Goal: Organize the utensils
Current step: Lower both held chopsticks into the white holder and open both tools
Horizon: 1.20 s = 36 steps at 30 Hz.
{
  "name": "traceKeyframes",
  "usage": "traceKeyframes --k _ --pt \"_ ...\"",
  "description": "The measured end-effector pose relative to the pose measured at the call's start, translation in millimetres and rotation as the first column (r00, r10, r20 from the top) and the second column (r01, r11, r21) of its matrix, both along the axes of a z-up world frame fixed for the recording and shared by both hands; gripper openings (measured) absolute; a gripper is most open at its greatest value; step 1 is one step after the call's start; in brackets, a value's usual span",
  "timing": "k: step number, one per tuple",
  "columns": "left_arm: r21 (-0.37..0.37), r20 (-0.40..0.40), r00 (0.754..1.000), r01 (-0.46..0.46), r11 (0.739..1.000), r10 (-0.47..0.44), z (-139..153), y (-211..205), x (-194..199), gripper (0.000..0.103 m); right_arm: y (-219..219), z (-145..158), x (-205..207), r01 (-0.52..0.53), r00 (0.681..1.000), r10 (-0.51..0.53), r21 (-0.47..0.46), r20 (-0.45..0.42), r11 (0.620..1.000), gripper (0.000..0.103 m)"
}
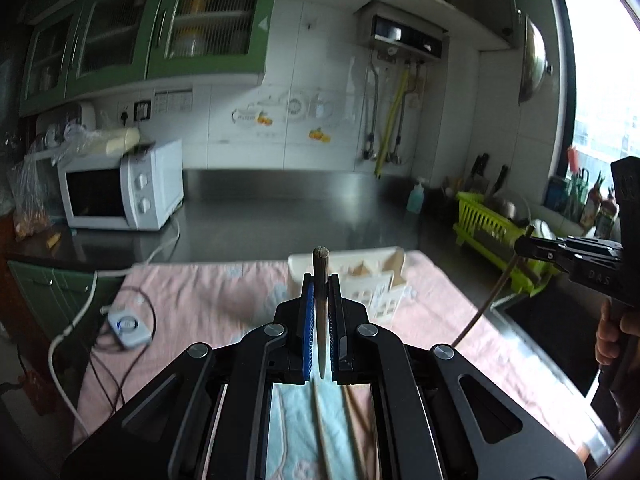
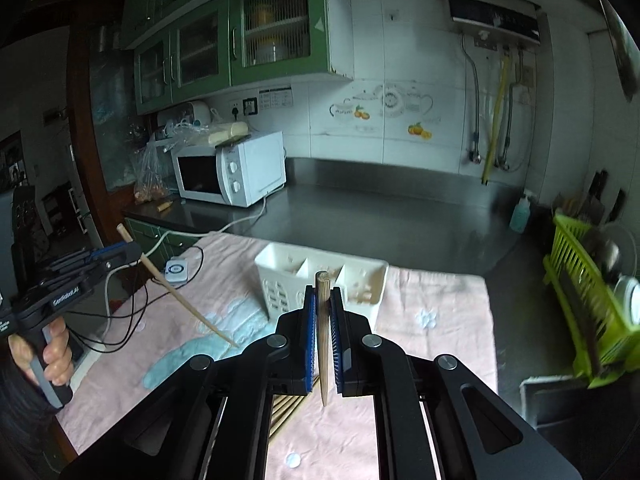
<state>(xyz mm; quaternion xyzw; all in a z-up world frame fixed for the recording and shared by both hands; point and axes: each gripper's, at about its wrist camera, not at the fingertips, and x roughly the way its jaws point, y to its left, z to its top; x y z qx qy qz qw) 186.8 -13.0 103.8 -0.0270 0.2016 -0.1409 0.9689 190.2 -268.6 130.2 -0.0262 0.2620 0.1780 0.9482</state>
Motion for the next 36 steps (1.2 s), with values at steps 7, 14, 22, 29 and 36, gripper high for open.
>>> traceKeyframes --k 7,14,22,29,36 --pt "-0.044 0.080 0.997 -0.004 0.999 0.008 50 -5 24 0.005 -9 51 18 0.010 0.998 -0.010 0.002 0.067 1.000 0.007" --pt "-0.090 0.141 0.987 -0.061 0.994 0.074 80 0 59 0.005 -8 82 49 0.037 0.990 -0.036 -0.001 0.133 0.999 0.007" --pt "-0.120 0.149 0.984 -0.076 0.990 0.094 65 -4 97 0.005 0 70 96 0.044 0.991 -0.045 0.008 0.125 0.999 0.007" --pt "-0.083 0.122 0.986 -0.106 0.991 0.116 42 -12 122 0.005 7 34 130 0.047 0.996 -0.048 0.010 0.079 0.999 0.007" --pt "-0.054 0.026 0.994 -0.107 0.993 0.109 15 -12 144 0.006 4 -5 150 0.071 0.997 -0.071 0.005 0.002 0.997 0.007"
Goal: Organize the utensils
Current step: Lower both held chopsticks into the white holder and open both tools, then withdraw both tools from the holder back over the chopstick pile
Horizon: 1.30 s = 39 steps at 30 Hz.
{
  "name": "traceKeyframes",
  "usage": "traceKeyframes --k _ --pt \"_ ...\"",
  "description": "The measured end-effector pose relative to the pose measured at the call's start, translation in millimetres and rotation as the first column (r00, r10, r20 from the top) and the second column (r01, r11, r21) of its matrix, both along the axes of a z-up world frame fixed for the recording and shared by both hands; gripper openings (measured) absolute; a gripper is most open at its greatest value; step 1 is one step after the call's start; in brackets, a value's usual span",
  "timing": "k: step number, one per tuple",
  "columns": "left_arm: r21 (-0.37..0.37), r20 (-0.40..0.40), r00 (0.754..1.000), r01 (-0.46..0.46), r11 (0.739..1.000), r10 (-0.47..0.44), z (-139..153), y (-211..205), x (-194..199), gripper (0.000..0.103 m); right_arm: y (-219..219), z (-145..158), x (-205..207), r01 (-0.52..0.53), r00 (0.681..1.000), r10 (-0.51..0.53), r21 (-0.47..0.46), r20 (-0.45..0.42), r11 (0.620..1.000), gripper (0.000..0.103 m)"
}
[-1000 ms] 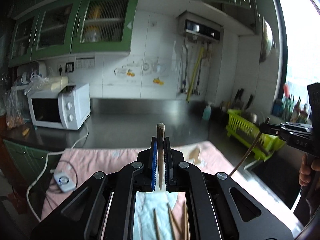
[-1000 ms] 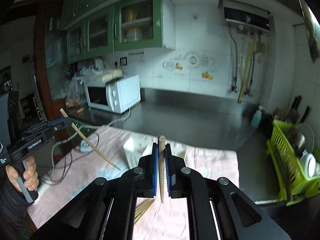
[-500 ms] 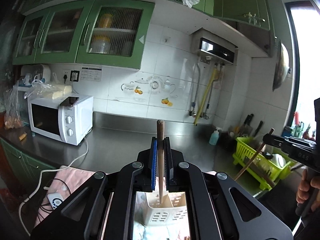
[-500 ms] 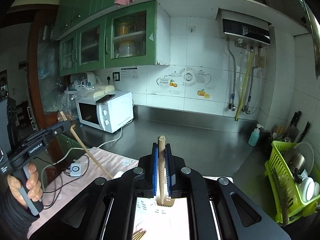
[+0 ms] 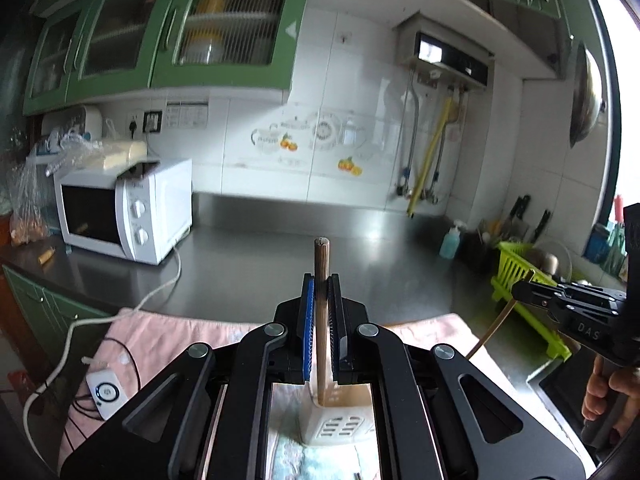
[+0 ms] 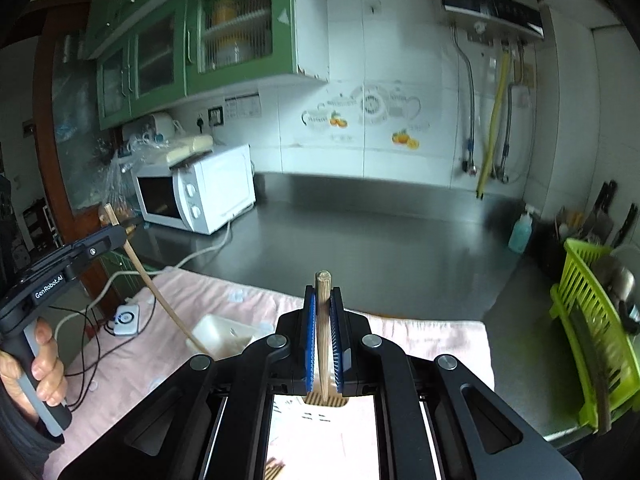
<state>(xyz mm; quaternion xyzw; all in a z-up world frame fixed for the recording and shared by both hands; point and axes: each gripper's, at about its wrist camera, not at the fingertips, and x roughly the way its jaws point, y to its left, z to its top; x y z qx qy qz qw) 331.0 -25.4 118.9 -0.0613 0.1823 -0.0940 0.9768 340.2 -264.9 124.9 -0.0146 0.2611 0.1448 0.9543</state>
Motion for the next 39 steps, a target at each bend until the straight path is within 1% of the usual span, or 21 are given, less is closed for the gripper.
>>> traceKeyframes --k 3,6,8,9,10,12,14,15,17,18,19,21,23,25,27,31,33,39 --pt "0.004 -0.028 1.000 -0.004 1.000 0.004 -7 1 4 0.006 -1 -6 3 0.009 1.000 -0.009 -0.002 -0.013 1.000 0.007" --pt "-0.002 -0.038 0.999 0.000 1.000 0.000 -9 1 4 0.009 -4 -7 0 0.014 1.000 -0.014 0.001 -0.011 1.000 0.010" --pt "0.009 -0.040 0.999 -0.008 1.000 0.008 -9 1 2 0.009 -6 -6 -5 0.019 1.000 -0.019 -0.001 -0.003 1.000 0.016" --pt "0.002 -0.044 0.999 -0.004 1.000 0.004 -9 3 -1 0.009 -8 -3 -9 0.022 1.000 -0.022 0.002 0.005 1.000 0.025" --pt "-0.003 -0.046 0.999 -0.001 1.000 0.001 -8 3 -4 0.009 -9 -2 -14 0.022 1.000 -0.022 0.004 0.013 1.000 0.029" --pt "0.005 -0.046 0.999 -0.010 1.000 0.010 -7 3 -12 0.013 -12 4 -28 0.038 0.999 -0.038 -0.006 0.039 0.999 0.029" --pt "0.008 -0.045 0.999 -0.012 1.000 0.013 -4 5 -26 0.021 -14 6 -42 0.034 0.998 -0.033 -0.002 0.046 0.999 0.031" --pt "0.008 -0.046 0.999 -0.015 1.000 0.016 -3 6 -31 0.026 -15 7 -54 0.039 0.998 -0.039 0.003 0.049 0.999 0.034" --pt "0.014 -0.047 0.999 -0.018 1.000 0.019 -2 8 -48 0.032 -16 4 -74 0.035 0.998 -0.035 0.005 0.048 0.999 0.037" --pt "0.021 -0.049 0.998 -0.025 0.999 0.026 -2 9 -56 0.035 -16 1 -82 0.033 0.998 -0.034 0.005 0.044 0.999 0.041" --pt "0.029 -0.051 0.998 -0.030 0.999 0.031 -3 10 -68 0.036 -15 -3 -94 0.034 0.999 -0.034 0.004 0.036 0.999 0.045" --pt "0.028 -0.051 0.998 -0.027 0.999 0.029 -6 14 -85 0.044 -13 -15 -117 0.020 1.000 -0.020 0.002 0.021 1.000 0.046" --pt "0.031 -0.053 0.998 -0.036 0.999 0.037 -10 18 -105 0.047 -10 -29 -138 0.014 1.000 -0.014 0.007 -0.007 1.000 0.049" --pt "0.036 -0.053 0.998 -0.042 0.998 0.044 -15 23 -126 0.049 -6 -46 -158 -0.002 0.999 0.003 0.027 -0.040 1.000 0.051" --pt "0.036 -0.059 0.997 -0.049 0.998 0.051 -22 27 -144 0.053 1 -68 -180 -0.020 0.996 0.021 0.020 -0.081 1.000 0.051" --pt "0.054 -0.081 0.993 -0.085 0.995 0.089 -40 37 -180 0.056 24 -108 -219 -0.042 0.992 0.035 -0.052 -0.125 0.998 0.051" --pt "0.050 -0.096 0.990 -0.101 0.994 0.106 -50 44 -197 0.060 34 -128 -235 -0.072 0.985 0.061 -0.060 -0.162 0.996 0.051" --pt "0.053 -0.107 0.985 -0.134 0.990 0.139 -76 58 -235 0.060 61 -184 -268 -0.106 0.968 0.074 -0.123 -0.239 0.987 0.051"
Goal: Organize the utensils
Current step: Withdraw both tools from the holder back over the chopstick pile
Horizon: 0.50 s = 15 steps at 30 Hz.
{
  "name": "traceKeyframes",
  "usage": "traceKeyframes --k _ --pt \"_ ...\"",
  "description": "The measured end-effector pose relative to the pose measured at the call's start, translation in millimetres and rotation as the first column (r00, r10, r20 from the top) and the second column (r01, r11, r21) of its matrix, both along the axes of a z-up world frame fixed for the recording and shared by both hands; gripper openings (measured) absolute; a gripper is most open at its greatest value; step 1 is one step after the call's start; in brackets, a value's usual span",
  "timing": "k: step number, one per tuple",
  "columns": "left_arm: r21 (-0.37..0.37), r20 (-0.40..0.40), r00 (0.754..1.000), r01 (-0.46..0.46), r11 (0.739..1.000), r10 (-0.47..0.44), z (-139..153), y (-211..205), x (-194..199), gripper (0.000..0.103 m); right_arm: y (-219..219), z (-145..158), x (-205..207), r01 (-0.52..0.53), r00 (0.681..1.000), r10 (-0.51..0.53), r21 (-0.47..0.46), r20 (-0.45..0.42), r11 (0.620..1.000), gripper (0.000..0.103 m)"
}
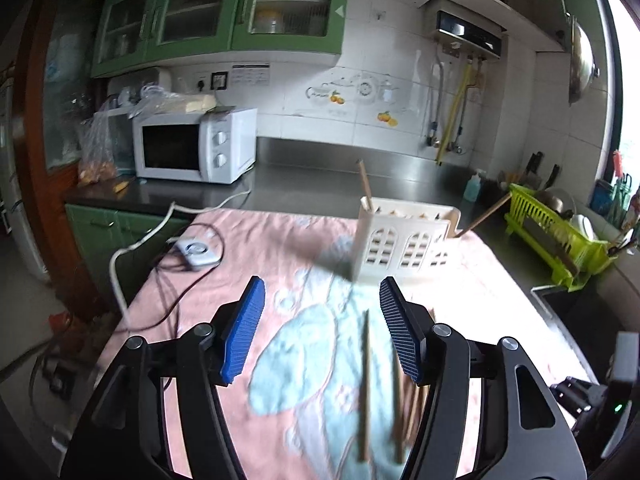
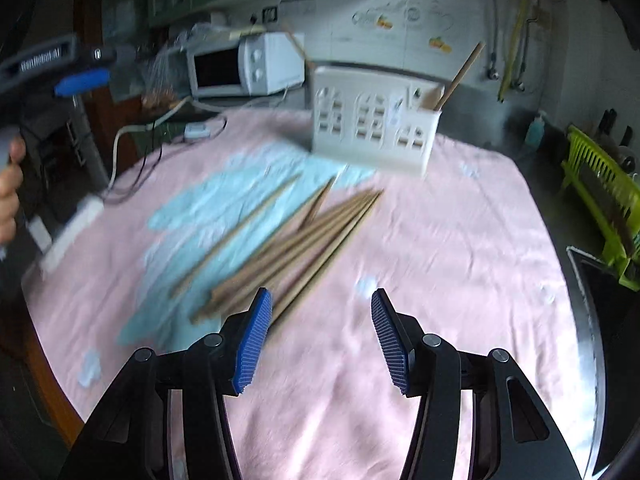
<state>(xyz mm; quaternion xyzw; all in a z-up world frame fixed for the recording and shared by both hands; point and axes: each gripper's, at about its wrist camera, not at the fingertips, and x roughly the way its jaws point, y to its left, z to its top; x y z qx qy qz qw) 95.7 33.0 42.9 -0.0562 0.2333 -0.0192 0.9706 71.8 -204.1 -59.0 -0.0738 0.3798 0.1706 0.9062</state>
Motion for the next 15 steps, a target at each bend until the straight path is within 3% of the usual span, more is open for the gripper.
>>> traceKeyframes --k 6,15 --pt "-0.010 -0.016 1.000 -0.027 1.000 0.027 -18 10 -23 0.062 10 -36 -4 -0.002 0.997 0.002 0.009 -0.079 1.000 0.051" --pt "-0.044 -0.045 0.998 -0.056 0.997 0.054 -36 26 -33 0.062 21 -56 6 0.037 0.992 -0.037 -0.001 -0.124 0.999 0.051"
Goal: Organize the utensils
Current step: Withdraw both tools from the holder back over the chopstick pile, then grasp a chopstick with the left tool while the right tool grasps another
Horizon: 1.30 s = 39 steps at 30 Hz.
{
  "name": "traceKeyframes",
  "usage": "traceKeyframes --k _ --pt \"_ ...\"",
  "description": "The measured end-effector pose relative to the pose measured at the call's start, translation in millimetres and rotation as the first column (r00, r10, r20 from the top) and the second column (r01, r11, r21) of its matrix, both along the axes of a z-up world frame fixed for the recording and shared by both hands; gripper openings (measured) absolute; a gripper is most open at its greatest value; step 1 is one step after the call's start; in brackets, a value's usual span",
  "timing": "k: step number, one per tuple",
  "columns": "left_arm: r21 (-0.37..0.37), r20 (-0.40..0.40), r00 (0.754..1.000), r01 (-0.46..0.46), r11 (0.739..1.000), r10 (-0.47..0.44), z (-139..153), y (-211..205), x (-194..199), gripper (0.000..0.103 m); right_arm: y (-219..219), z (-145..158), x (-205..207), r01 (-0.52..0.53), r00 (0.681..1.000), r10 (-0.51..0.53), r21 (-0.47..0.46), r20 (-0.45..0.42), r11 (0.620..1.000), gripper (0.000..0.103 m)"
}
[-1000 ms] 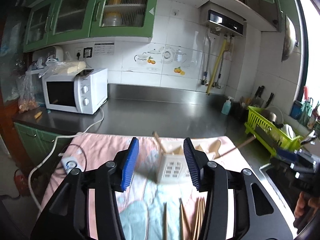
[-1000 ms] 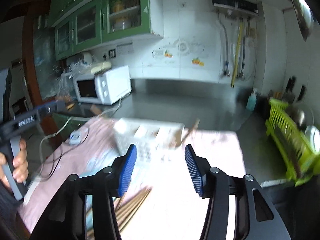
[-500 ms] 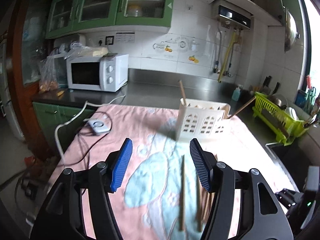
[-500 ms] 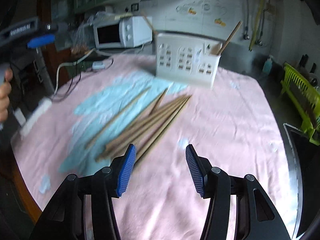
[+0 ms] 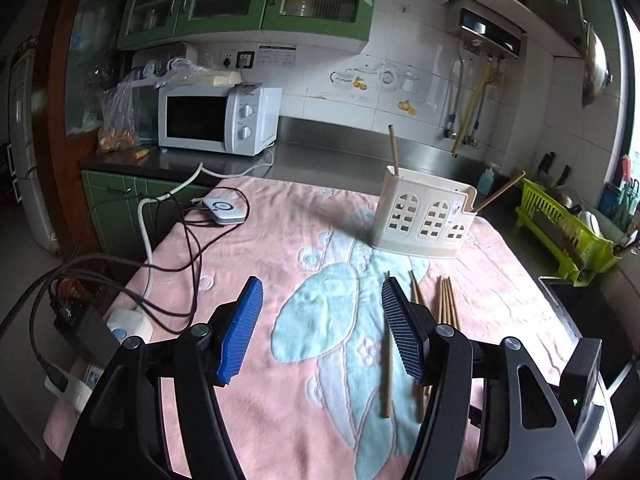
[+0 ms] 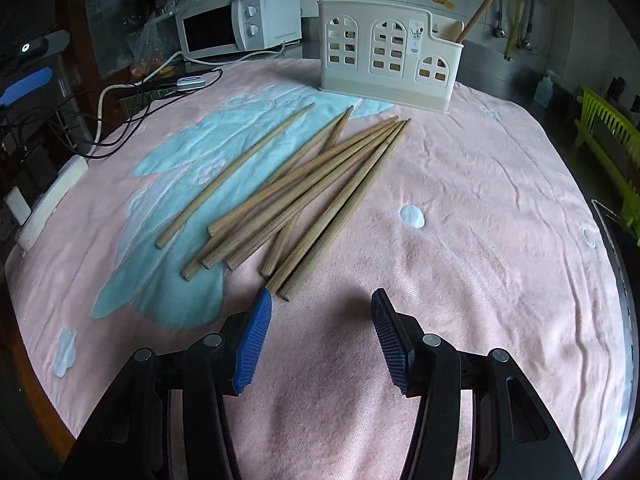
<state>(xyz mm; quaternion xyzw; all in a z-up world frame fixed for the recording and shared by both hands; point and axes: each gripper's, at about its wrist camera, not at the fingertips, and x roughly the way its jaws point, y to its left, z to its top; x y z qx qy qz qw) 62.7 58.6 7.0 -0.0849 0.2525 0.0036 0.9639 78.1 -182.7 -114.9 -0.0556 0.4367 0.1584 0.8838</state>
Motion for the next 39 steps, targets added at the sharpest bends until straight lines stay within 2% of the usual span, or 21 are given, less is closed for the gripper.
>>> traceKeyframes --k 13,17,23,28,34,39 --pt "-0.018 -0.040 0.999 0.004 1.000 -0.005 -18 4 -5 0.062 -14 2 -1 0.080 0.997 -0.079 -0.031 0.011 0.996 0.047" --pt "-0.024 -0.053 0.999 0.005 1.000 -0.006 -25 4 -8 0.062 -20 2 -1 0.123 0.992 -0.120 -0.078 0.035 0.989 0.044" --pt "-0.017 -0.078 0.997 0.025 1.000 -0.026 -36 0 -11 0.062 -20 9 -4 0.126 0.991 -0.126 0.001 0.034 0.992 0.038" --pt "-0.014 -0.101 0.993 0.062 0.998 -0.063 -44 -7 -15 0.060 -9 9 -1 0.110 0.994 -0.110 0.034 0.016 0.993 0.028" --pt "0.000 -0.139 0.982 0.126 0.992 -0.124 -60 -22 -18 0.060 -5 0 12 0.135 0.991 -0.135 0.033 -0.006 0.990 0.027" --pt "-0.004 -0.192 0.964 0.185 0.983 -0.182 -78 -37 -15 0.052 -3 0 20 0.157 0.988 -0.157 0.008 0.002 0.988 0.019"
